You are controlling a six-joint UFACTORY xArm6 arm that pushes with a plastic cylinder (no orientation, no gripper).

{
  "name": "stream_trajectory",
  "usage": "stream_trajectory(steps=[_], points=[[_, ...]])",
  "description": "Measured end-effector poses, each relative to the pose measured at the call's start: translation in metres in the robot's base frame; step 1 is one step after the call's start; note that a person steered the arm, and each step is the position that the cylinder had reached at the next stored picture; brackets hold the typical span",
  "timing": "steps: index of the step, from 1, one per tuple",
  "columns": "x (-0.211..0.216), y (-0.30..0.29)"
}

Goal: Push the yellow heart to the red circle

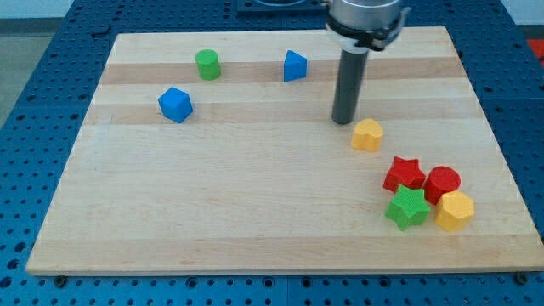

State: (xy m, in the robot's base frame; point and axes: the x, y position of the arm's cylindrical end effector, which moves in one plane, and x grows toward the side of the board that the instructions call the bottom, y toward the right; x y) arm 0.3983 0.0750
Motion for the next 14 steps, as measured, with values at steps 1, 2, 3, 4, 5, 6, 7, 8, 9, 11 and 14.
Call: stream_trajectory(steps=[1,2,3,4,5,6,7,8,9,11,14], points=[[0.001,-0.022],[0.017,-0.01],[0.036,0.034],[0.05,0.083],[0.051,0.105],[0.048,0.097],[0.046,0.092],[0.051,0.095],[0.057,0.115],[0.058,0.145],[0.054,0.144]])
